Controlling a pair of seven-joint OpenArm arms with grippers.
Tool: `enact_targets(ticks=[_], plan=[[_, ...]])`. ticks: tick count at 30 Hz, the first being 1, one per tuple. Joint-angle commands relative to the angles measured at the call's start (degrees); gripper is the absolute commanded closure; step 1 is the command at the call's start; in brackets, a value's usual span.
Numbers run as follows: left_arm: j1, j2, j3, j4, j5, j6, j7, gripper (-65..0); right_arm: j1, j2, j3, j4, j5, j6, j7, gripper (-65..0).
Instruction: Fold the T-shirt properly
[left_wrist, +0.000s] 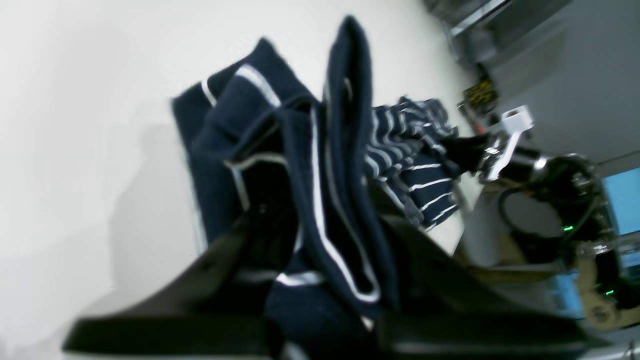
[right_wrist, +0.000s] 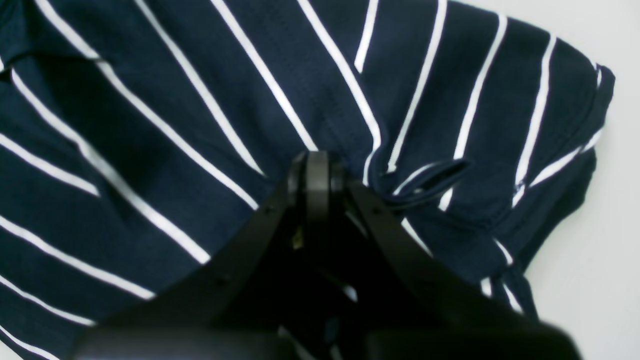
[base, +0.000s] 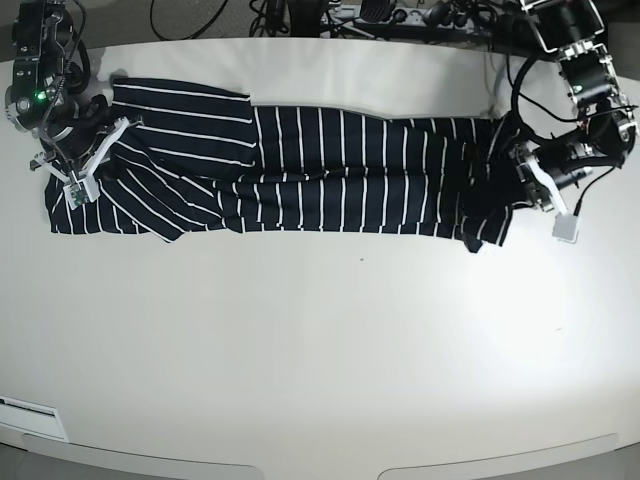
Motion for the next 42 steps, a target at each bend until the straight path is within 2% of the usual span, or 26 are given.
enact_targets(ticks=[1,10,17,21,25,31,33,38,42], plan=[[-0.8,0.4,-0.4,1.0,-1.6,0.0,-0.5,0.0,0.0,0.8,0.4,0.6,-0.1,-0.1,-0.1,0.0],[-1.0,13.1,-0.2,1.0,-1.6,-0.1,-0.5,0.0,0.0,0.8,0.4,0.6,0.0,0.2,-0.1,0.0],[-4.7,21.4,2.1,1.0,-1.6,-5.0,-0.5,0.0,0.0,0.9,0.4,0.6,0.0,1.0,-0.1,0.0],[-6.2,24.5,4.6,0.9,-1.6,-5.2,-0.5,0.0,0.0,0.9,0.4,0.6,0.0,1.0,-0.1,0.0],[-6.0,24.5,9.7,0.7,-1.6,-5.2,-1.4,0.0,0.0,1.1,0.4,0.6,0.2,1.0,-0.5,0.0],[-5.5,24.5,17.7,0.7,10.9,-5.1,-10.1,0.0,0.0,1.2,0.4,0.6,0.2,1.0,-0.5,0.0],[-4.9,24.5,19.9,0.7,13.0,-4.5,-12.6,0.0,0.0,1.2,0.4,0.6,0.2,1.0,-0.5,0.0],[-4.8,24.5,24.7,0.7,13.5,-4.5,-14.1,0.0,0.0,1.2,0.4,0.6,0.2,1.0,-0.5,0.0],[-4.7,24.5,27.3,0.7,16.5,-4.5,-16.3,0.0,0.0,1.2,0.4,0.6,1.0,1.0,-0.5,0.0]])
